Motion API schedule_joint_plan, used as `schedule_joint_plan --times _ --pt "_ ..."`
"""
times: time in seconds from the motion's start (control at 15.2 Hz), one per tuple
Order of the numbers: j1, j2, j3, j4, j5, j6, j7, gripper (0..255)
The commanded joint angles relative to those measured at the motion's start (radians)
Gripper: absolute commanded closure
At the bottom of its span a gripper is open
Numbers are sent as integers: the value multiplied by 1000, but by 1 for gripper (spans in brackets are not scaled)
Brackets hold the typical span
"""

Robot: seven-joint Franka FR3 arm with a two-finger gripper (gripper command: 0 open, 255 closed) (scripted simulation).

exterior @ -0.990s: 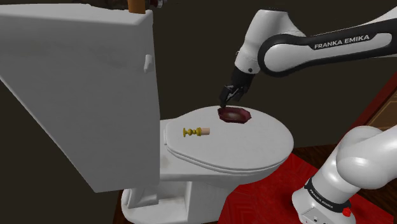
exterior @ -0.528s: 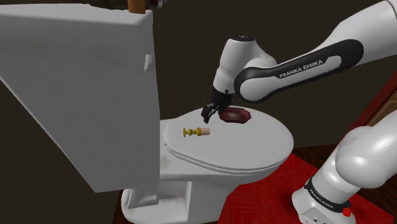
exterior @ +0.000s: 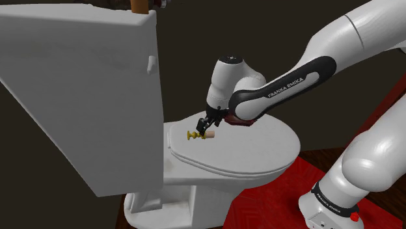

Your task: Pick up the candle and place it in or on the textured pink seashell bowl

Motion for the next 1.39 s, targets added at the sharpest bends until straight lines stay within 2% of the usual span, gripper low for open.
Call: schedule_joint_plan --times 0.0,0.13,0.59,0.66,1.32 --pt "-5 21 1 -9 -21 27 15 0" --pt "-9 42 1 -11 -41 47 29 0" --pt "-8 42 1 -11 -41 46 29 0" --pt "-8 42 1 -11 -41 46 29 255" --pt "-7 31 0 -7 -29 34 19 255"
